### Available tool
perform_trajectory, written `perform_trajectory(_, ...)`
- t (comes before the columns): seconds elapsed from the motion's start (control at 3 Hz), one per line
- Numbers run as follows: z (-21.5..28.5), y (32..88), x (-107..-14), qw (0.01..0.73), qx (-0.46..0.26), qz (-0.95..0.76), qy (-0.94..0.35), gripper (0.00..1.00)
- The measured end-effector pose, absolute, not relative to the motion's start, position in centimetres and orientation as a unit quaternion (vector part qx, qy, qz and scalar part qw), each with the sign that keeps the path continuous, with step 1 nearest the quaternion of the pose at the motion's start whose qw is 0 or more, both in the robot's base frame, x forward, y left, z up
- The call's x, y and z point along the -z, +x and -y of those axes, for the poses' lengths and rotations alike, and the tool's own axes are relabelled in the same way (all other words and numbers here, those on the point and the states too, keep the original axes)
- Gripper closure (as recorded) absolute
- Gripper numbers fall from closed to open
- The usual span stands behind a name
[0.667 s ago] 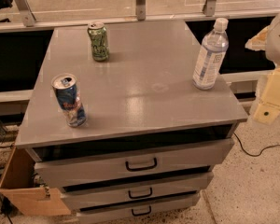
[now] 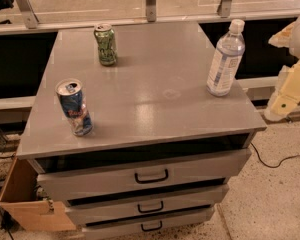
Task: Move blue plastic bottle near green can
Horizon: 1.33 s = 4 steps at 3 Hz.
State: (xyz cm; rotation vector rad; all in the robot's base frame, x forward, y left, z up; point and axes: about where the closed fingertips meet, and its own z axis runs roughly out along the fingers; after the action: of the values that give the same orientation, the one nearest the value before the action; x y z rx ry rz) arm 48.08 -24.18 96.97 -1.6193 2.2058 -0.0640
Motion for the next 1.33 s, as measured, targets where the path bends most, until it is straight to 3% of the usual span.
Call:
perform_trajectory(0.67, 27.5, 58.5, -95.0, 0.315, -0.015, -0.792, -0.523, 0.0)
perform_trajectory(1.33, 26.5, 61.8, -93.7, 0.393, -0.102, -0.785, -0.469, 0.0)
